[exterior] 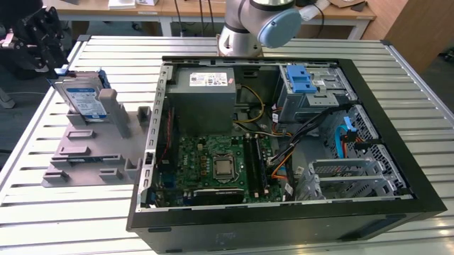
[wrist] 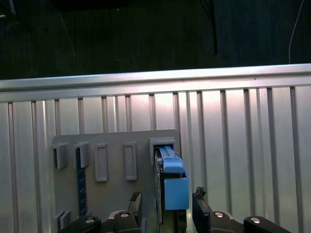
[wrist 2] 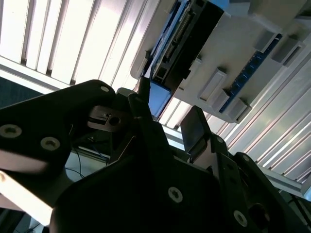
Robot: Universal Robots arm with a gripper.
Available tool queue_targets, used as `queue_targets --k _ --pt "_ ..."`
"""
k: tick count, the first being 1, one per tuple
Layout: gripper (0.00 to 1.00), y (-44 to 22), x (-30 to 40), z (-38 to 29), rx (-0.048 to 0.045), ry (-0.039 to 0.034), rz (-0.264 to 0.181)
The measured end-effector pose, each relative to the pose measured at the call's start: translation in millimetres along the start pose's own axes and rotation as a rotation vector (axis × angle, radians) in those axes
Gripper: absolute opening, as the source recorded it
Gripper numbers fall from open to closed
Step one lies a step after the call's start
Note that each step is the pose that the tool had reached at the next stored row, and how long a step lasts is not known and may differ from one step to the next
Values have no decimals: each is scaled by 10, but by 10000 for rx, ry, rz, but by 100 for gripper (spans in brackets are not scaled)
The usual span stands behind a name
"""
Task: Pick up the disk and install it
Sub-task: 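Pick up the disk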
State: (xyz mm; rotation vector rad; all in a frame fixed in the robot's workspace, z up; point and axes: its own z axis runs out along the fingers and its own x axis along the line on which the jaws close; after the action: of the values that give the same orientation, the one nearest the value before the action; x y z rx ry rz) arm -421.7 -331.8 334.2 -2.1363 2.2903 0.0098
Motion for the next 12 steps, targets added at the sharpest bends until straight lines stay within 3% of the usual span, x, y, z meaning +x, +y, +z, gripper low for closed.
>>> queue_targets --k 7,12 --pt "53 45 -26 50 57 -4 -16" --pt "53 57 -27 107 106 -10 -310"
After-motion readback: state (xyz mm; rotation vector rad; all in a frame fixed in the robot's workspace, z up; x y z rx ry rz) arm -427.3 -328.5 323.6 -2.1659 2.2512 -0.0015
